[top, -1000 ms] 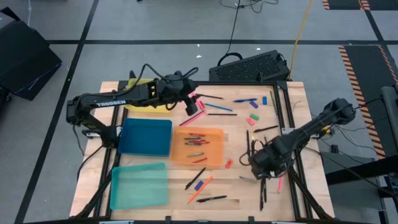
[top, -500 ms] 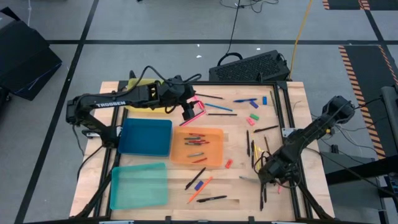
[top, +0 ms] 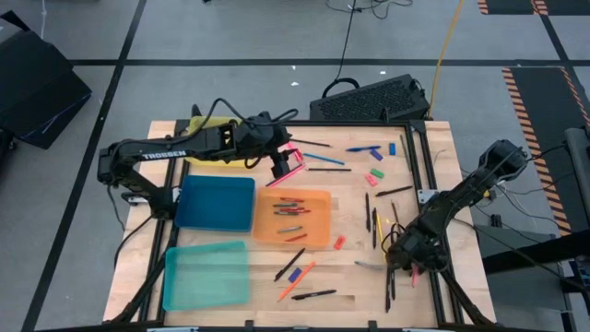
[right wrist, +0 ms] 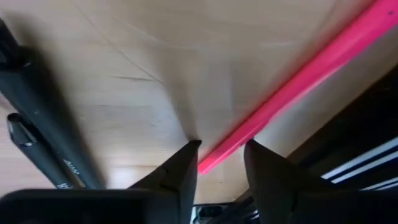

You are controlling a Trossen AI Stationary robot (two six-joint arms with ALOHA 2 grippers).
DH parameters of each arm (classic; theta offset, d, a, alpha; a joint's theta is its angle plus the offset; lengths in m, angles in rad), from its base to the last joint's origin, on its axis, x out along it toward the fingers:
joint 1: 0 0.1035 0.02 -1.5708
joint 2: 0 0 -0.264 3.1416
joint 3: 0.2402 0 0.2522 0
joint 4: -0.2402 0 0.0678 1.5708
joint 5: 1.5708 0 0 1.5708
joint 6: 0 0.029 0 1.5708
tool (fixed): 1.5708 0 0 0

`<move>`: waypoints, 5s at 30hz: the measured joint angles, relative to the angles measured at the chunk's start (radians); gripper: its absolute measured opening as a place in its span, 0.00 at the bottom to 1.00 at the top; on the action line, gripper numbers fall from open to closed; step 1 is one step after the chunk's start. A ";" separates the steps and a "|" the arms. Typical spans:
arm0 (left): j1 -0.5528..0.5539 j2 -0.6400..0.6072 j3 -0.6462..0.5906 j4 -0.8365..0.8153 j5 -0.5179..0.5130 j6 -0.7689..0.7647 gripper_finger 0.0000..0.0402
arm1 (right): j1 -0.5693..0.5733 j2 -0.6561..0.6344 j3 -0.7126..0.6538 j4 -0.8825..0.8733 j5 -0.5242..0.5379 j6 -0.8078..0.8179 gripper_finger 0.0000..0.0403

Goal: Sort crayons/erasers/pens/pencils in bins
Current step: Put the pink pencil into yellow bin

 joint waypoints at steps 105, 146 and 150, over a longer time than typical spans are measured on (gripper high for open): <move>0.029 -0.199 -0.245 0.090 0.424 -0.417 0.53 | -0.600 0.213 -0.039 0.882 1.221 -1.819 0.42; 0.032 -0.291 -0.246 -0.014 0.309 -0.478 0.53 | -0.627 0.545 -0.073 0.971 1.419 -1.747 0.03; 0.032 -0.287 -0.246 -0.020 0.308 -0.487 0.53 | -0.650 0.499 -0.071 1.056 1.392 -1.898 0.03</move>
